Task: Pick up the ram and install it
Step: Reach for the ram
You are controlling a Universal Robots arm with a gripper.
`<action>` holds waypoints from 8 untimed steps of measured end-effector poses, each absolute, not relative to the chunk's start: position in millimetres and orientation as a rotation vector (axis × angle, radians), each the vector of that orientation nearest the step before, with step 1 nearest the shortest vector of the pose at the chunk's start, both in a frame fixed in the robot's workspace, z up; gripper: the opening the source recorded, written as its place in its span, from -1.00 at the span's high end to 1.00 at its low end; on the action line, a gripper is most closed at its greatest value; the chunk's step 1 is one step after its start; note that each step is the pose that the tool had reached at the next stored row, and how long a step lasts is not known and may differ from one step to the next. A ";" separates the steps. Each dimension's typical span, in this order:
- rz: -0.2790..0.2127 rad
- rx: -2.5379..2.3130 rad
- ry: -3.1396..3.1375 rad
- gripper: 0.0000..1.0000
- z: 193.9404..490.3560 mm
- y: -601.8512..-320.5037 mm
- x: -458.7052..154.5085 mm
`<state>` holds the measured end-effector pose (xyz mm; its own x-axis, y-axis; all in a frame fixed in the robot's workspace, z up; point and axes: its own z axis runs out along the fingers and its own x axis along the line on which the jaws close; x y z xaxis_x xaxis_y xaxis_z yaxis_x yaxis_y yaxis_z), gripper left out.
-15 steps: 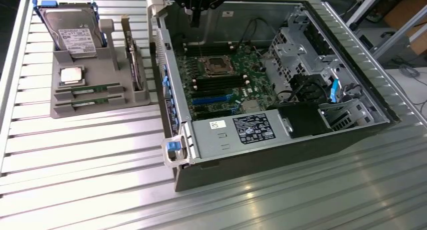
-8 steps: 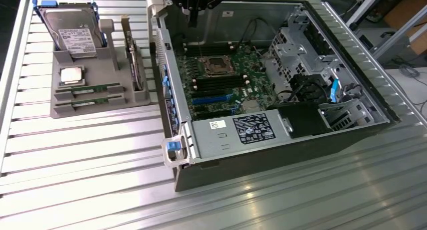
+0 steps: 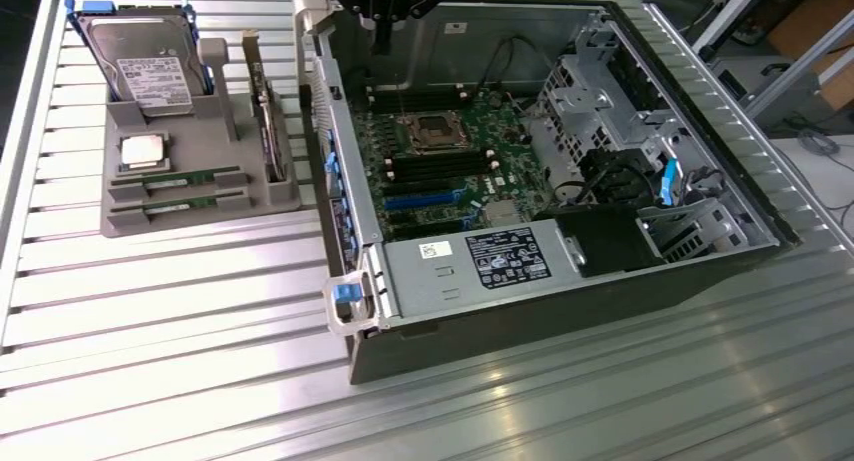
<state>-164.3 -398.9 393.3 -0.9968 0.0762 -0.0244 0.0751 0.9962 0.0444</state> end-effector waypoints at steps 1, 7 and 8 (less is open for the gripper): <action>0.068 0.118 3.112 0.79 393.3 -398.9 -165.1; 0.068 0.118 3.112 0.79 393.3 -398.9 -169.1; 0.068 0.118 3.112 0.79 393.3 -398.9 -169.8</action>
